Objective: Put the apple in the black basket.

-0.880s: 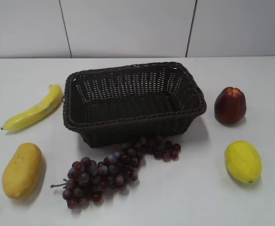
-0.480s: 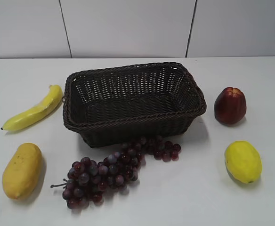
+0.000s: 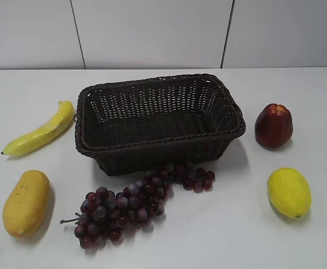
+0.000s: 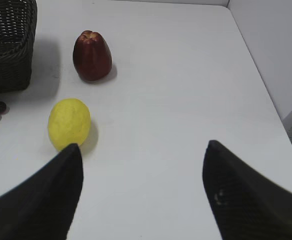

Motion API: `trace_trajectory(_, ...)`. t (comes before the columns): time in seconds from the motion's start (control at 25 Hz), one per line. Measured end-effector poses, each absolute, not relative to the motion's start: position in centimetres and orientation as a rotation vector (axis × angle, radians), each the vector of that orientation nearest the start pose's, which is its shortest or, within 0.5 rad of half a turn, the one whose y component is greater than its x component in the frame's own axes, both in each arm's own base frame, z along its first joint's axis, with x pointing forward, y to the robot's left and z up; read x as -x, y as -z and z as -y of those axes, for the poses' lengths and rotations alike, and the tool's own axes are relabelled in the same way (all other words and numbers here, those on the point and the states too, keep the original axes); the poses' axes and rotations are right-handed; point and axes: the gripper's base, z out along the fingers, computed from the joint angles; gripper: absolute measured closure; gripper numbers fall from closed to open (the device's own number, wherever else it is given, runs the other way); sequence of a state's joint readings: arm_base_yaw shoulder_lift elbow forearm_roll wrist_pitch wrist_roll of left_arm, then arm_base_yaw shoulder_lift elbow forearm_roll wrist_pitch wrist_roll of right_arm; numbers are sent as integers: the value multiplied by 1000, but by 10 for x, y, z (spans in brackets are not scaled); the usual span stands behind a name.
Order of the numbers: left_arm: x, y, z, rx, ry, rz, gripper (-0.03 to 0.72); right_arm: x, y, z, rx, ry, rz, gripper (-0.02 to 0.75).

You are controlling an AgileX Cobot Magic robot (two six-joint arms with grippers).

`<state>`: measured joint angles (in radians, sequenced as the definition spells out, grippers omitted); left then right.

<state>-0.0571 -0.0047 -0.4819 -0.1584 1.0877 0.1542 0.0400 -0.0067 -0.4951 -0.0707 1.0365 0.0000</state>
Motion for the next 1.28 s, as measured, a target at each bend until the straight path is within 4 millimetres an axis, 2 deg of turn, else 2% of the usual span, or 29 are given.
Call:
trace_trajectory(0.12, 6, -271, 12, -228, 132, -2064, 465, 4, -279, 6, 38, 59, -2009, 178)
trace_trajectory(0.24, 6, -271, 12, -228, 132, -2064, 465, 1, -294, 5, 40, 56, -1912, 174)
trace_trajectory(0.4, 6, -271, 12, -228, 132, -2064, 465, -26, -314, 3, 51, 53, -1816, 95)
trace_trajectory(0.64, 6, -271, 12, -228, 132, -2064, 465, -88, -323, -1, 74, 47, -1820, 73)
trace_trajectory(0.8, 6, -271, 12, -228, 132, -2064, 465, -137, -313, -3, 97, 49, -1877, 76)
trace_trajectory(1.0, 6, -271, 12, -228, 132, -2064, 465, -202, -294, -7, 90, 26, -2095, 83)
trace_trajectory(1.12, 6, -271, 12, -228, 132, -2064, 465, -246, -278, -8, 117, 37, -2282, 69)
trace_trajectory(1.28, 6, -271, 12, -228, 132, -2064, 465, -294, -265, -12, 119, 3, -2474, 65)
